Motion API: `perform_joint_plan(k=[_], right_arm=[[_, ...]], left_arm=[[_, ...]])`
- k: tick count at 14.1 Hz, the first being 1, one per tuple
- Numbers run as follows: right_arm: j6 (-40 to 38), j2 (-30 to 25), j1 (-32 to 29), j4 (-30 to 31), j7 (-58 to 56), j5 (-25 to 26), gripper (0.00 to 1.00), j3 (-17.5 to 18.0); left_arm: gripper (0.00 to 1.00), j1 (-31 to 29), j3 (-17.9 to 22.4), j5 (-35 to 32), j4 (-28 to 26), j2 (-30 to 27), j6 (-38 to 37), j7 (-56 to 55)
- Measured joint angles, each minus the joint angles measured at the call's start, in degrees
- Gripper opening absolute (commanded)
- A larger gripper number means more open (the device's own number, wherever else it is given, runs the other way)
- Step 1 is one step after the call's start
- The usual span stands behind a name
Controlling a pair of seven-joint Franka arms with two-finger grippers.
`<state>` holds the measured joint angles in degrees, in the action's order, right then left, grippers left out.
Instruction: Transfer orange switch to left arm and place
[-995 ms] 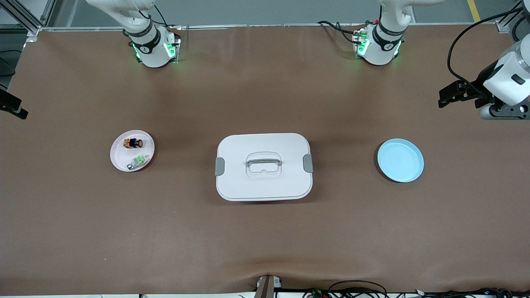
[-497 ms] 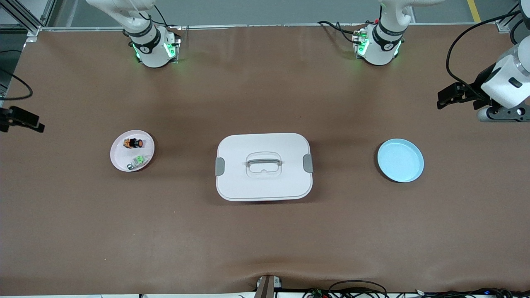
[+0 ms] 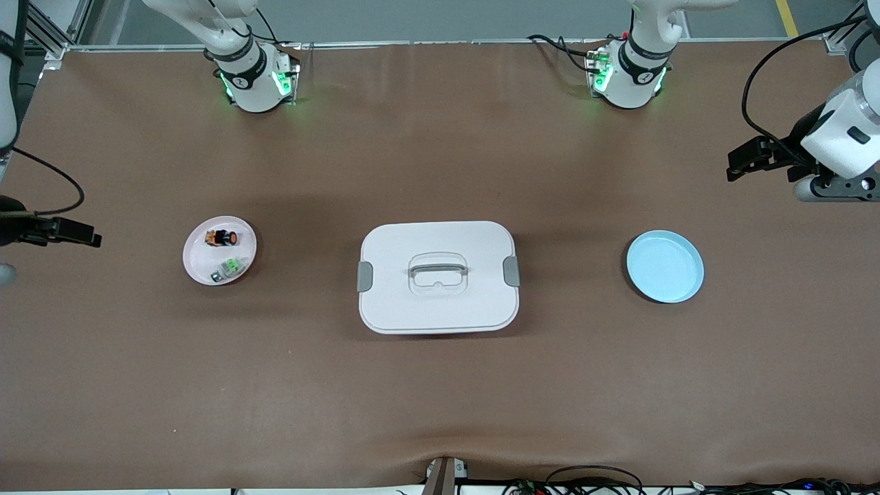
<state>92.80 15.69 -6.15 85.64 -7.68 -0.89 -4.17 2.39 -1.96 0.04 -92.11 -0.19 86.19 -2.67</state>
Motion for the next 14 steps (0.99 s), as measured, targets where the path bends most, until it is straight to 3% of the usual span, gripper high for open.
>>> perform_joint_plan(k=[3,6,14], right_arm=[[0.54,1.53,-0.09,0.48,0.06,-1.03,1.00,0.10],[3.50,1.38,-0.29,4.70,0.32,-4.81,1.00,0.00],[21.69,-4.70,-1.07,27.22,0.36,-7.65,1.00,-0.11]], left_arm=[[1.00,0.02,-0.01,0.00,0.01,0.00,0.00,0.00],[1.00,0.03,-0.01,0.00,0.03,0.00,0.00,0.00],[1.00,0.04,-0.01,0.00,0.08,0.00,0.00,0.00]])
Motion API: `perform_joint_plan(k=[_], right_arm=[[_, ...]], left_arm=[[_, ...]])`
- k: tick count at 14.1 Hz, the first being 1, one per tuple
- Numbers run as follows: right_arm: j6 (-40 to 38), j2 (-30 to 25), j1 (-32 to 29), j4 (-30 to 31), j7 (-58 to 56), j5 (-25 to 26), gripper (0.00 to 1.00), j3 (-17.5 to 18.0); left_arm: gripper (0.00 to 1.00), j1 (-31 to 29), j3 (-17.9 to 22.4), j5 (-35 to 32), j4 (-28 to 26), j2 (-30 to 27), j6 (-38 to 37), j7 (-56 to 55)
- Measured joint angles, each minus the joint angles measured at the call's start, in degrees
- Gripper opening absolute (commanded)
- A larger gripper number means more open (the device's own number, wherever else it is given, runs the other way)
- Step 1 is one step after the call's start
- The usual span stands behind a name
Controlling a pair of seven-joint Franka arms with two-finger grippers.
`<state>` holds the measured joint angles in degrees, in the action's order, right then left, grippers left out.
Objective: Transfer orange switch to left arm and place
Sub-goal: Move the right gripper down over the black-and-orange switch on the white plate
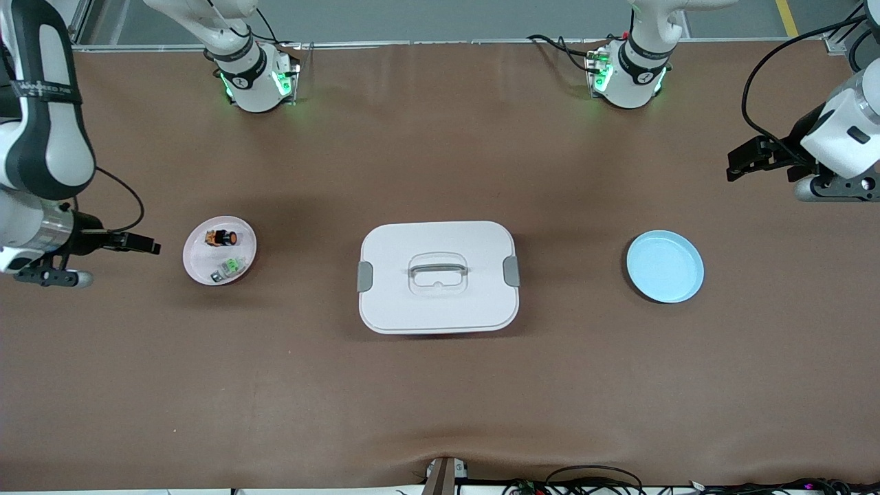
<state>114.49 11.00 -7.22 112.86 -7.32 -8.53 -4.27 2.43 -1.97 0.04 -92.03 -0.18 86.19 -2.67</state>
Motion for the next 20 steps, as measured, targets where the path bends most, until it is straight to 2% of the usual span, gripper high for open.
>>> perform_joint_plan(k=[6,13,16,20], right_arm=[[17.18,-1.99,0.01,15.79,0.00,-1.43,1.00,0.43],[25.30,-2.14,1.65,22.45,0.40,-2.19,1.00,1.11],[26.85,-2.15,3.96,24.23,0.54,-2.83,1.00,1.18],[32.83,-2.15,7.16,27.60,0.96,-2.88,1.00,1.26]], left_arm=[[1.00,0.00,0.00,0.00,0.02,0.00,0.00,0.00],[1.00,0.00,0.00,0.00,0.04,0.00,0.00,0.00],[1.00,0.00,0.00,0.00,0.04,0.00,0.00,0.00],[1.00,0.00,0.00,0.00,0.05,0.00,0.00,0.00]])
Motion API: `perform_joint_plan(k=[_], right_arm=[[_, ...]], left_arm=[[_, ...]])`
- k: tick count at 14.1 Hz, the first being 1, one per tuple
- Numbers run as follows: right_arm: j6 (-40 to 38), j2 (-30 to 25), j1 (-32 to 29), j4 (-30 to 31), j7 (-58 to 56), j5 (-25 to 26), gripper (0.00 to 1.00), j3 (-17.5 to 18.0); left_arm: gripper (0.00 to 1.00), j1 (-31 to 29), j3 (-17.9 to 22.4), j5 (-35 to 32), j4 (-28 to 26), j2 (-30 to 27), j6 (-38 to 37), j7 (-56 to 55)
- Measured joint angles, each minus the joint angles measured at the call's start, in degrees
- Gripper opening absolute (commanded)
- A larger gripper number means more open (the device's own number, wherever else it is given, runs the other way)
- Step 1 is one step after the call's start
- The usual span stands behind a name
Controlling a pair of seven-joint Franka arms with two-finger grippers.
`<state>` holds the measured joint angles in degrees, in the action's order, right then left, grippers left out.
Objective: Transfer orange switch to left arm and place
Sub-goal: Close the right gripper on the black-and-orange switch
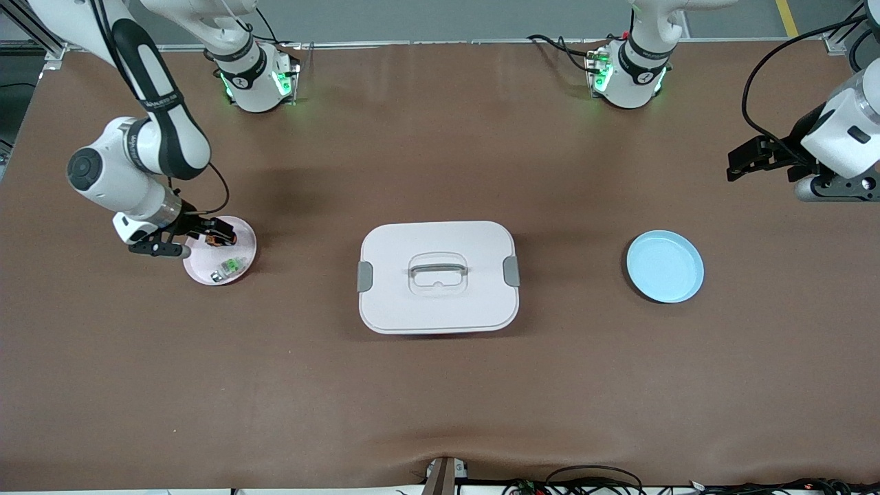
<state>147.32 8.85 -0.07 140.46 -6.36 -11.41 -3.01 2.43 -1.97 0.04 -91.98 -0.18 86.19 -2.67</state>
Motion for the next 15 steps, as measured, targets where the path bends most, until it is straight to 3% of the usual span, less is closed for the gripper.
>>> perform_joint_plan(k=[8,15], right_arm=[[3.64,0.41,0.38,2.22,-3.90,0.01,1.00,-0.14],[7.06,4.02,-0.49,3.10,-4.07,0.01,1.00,-0.60]], left_arm=[[1.00,0.00,0.00,0.00,0.00,0.00,0.00,0.00],[1.00,0.00,0.00,0.00,0.01,0.00,0.00,0.00]])
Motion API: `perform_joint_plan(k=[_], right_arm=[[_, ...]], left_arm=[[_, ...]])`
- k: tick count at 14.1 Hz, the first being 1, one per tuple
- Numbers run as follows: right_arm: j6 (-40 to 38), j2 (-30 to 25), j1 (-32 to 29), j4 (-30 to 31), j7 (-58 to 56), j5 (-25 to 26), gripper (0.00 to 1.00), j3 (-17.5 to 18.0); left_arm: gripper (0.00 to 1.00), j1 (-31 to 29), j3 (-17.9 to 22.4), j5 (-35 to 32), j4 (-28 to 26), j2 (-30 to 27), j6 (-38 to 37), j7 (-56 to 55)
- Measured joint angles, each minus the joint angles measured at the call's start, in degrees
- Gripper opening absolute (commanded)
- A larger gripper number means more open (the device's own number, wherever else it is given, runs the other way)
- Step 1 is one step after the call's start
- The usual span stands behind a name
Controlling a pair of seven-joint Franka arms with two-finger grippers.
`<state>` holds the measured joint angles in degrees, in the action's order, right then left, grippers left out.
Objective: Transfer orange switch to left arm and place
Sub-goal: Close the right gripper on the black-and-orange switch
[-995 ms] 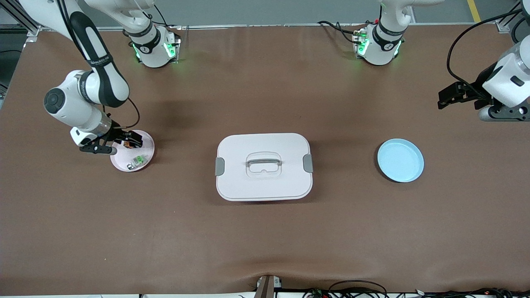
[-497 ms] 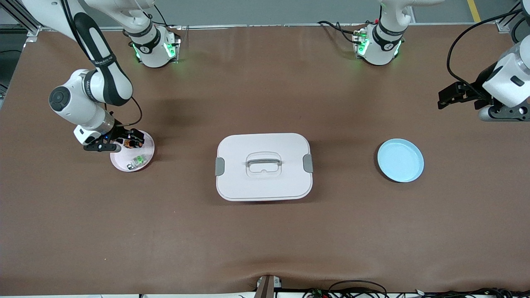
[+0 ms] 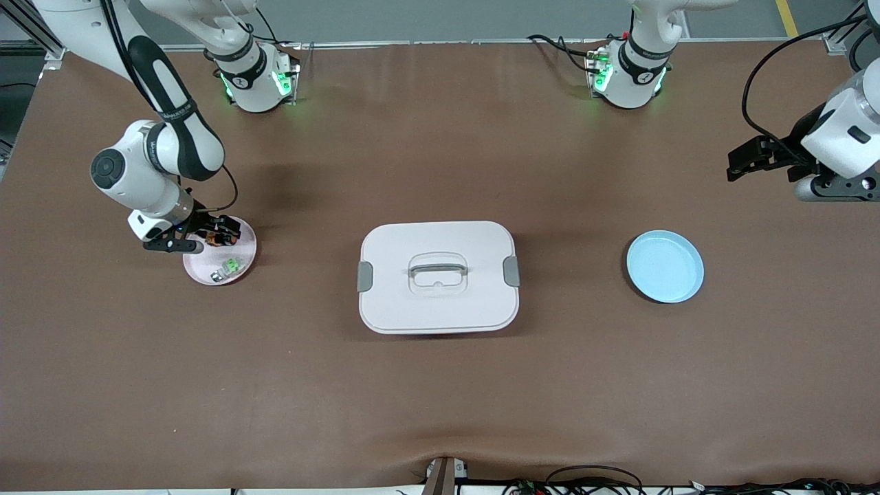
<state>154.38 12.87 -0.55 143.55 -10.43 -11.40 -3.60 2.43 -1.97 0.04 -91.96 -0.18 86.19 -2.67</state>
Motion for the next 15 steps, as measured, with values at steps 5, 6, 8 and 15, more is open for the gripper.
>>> perform_joint_plan(k=[5,6,8,15], right_arm=[[1.33,1.46,-0.40,0.00,0.00,0.00,1.00,-0.03],[1.34,1.51,-0.56,0.00,0.00,0.00,1.00,-0.04],[1.36,1.56,-1.10,0.00,0.00,0.00,1.00,-0.05],[1.92,1.61,-1.63,0.00,-0.04,0.00,0.00,-0.05]], left_arm=[[1.00,0.00,0.00,0.00,0.01,0.00,0.00,0.00],[1.00,0.00,0.00,0.00,0.01,0.00,0.00,0.00],[1.00,0.00,0.00,0.00,0.01,0.00,0.00,0.00],[1.00,0.00,0.00,0.00,0.01,0.00,0.00,0.00]])
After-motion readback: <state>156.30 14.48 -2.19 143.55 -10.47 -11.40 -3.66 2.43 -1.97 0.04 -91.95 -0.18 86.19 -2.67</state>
